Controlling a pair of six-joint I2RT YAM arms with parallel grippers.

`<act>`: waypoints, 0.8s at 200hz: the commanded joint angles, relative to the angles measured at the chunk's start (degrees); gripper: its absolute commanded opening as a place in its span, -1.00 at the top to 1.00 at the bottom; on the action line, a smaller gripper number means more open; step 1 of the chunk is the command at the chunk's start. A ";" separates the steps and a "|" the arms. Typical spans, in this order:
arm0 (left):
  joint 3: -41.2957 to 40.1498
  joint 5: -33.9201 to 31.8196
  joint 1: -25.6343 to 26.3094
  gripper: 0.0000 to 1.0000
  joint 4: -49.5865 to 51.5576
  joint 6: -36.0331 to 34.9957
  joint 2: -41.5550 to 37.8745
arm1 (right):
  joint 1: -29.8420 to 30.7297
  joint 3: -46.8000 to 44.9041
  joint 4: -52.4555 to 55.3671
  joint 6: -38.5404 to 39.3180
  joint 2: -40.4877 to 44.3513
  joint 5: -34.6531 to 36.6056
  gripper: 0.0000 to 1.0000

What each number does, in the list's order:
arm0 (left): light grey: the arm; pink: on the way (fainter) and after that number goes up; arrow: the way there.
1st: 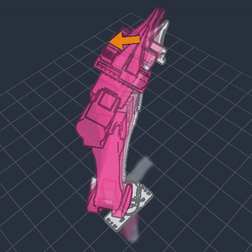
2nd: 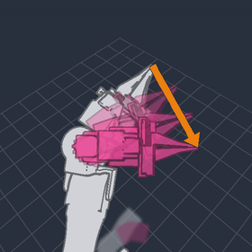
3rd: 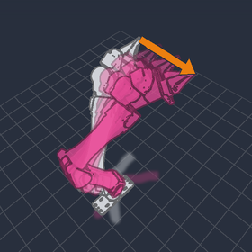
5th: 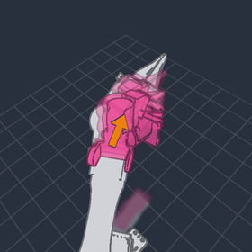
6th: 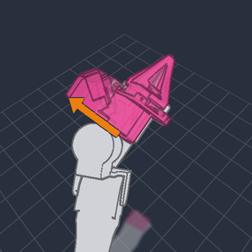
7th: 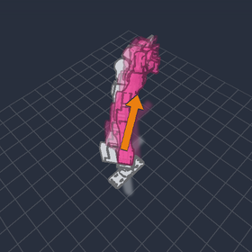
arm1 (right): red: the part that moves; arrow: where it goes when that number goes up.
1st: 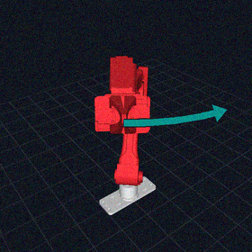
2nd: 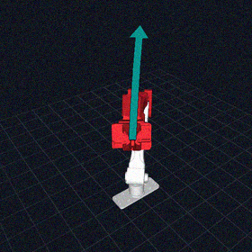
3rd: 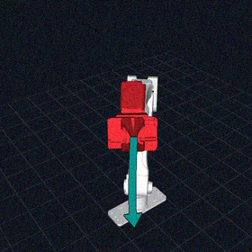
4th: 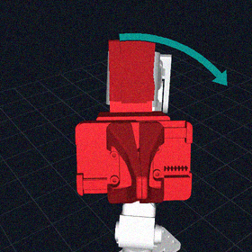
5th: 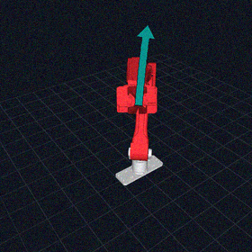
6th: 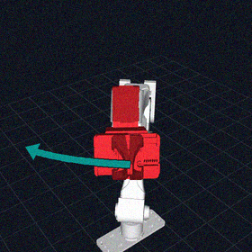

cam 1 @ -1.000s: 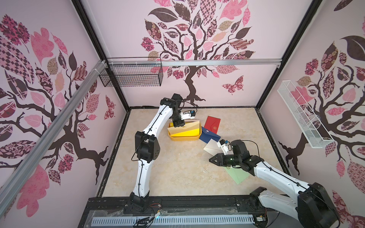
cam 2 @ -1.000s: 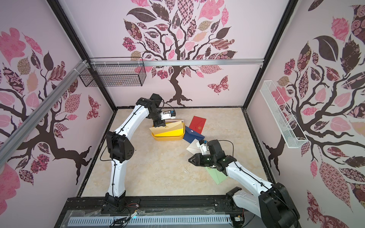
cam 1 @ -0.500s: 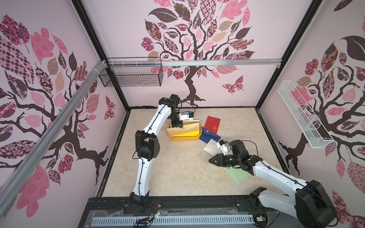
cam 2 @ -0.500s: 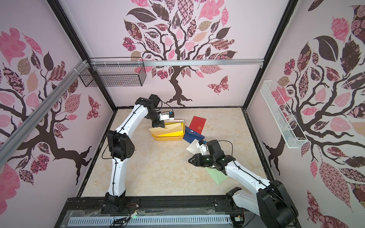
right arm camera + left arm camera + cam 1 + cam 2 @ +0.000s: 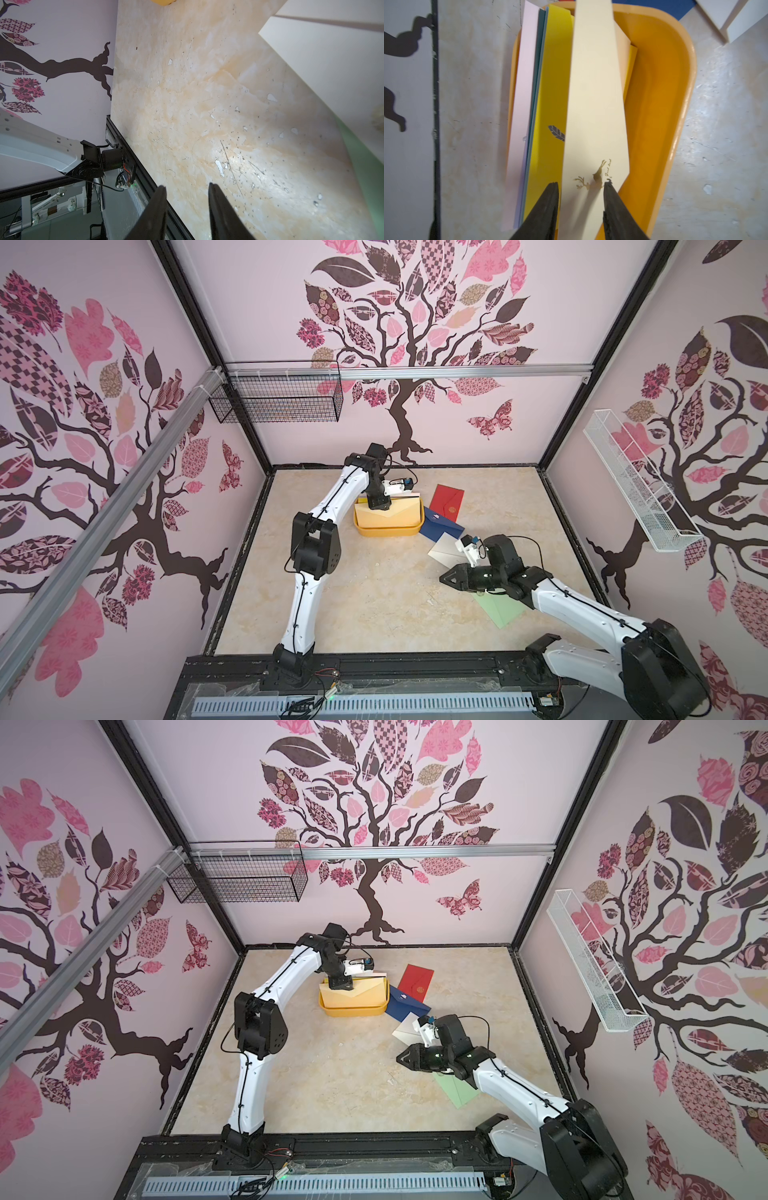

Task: Put the sealed envelopes into the storage box
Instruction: Place the envelope in the storage box.

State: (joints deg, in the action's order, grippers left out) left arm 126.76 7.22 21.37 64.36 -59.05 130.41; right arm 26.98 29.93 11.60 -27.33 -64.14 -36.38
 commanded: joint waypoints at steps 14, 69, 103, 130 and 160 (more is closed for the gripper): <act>-3.80 -7.89 0.60 0.08 -14.05 1.03 -4.30 | 0.25 0.79 0.90 0.96 0.96 0.30 0.25; -3.85 -11.58 0.61 -0.01 -23.18 14.56 -7.75 | 0.32 1.24 2.60 1.86 2.39 2.33 0.25; -18.02 -10.30 -0.76 -0.14 -37.08 34.04 -22.38 | 0.19 3.48 5.69 2.59 3.66 8.23 0.20; -26.70 -11.02 -5.01 -0.66 -37.98 57.43 -33.90 | 0.24 7.34 9.82 3.20 3.75 15.60 0.14; -38.12 -0.98 -11.35 -0.88 -33.16 74.48 -45.13 | 0.19 12.43 14.30 3.16 2.44 25.46 -0.04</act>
State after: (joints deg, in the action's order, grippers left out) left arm 96.77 -1.02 14.06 28.99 -5.15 90.98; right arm 26.98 37.63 21.17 -24.86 -61.95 -21.39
